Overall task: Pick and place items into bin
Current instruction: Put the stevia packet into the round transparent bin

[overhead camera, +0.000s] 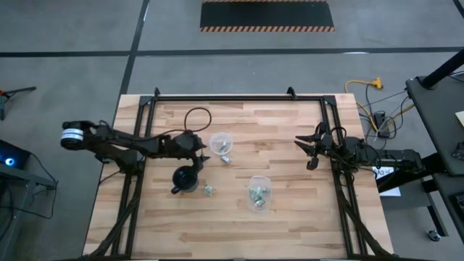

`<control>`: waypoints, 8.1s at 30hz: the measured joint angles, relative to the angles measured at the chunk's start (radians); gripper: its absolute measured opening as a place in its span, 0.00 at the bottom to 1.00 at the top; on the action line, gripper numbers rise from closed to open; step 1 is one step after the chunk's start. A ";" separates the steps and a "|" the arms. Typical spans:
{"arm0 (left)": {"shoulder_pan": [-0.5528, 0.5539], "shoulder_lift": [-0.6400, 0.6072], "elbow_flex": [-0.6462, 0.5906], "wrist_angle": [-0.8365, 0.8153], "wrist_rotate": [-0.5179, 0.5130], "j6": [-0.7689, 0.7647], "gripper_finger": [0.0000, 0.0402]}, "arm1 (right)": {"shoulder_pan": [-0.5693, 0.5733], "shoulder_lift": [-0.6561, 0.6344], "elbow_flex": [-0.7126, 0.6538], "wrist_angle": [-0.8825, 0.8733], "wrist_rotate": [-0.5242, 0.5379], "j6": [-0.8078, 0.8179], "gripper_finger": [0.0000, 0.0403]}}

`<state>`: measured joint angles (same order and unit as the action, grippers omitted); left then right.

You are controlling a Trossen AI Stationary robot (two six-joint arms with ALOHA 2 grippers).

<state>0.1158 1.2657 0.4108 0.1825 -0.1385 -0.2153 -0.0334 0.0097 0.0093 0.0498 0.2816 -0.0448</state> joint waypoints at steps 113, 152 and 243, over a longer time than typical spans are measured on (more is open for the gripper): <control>0.039 0.072 0.114 -0.172 -0.245 -0.041 0.00 | 0.000 0.000 0.000 0.000 0.001 0.000 0.17; -0.027 0.143 0.096 0.314 -0.132 0.065 0.00 | 0.000 0.000 0.000 0.000 0.000 0.000 0.18; -0.028 0.160 0.108 0.305 0.157 0.065 0.54 | 0.000 0.000 0.000 0.000 0.000 0.000 0.17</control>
<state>0.0881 1.4261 0.5193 0.4873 0.0181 -0.1501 -0.0334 0.0097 0.0093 0.0494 0.2821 -0.0448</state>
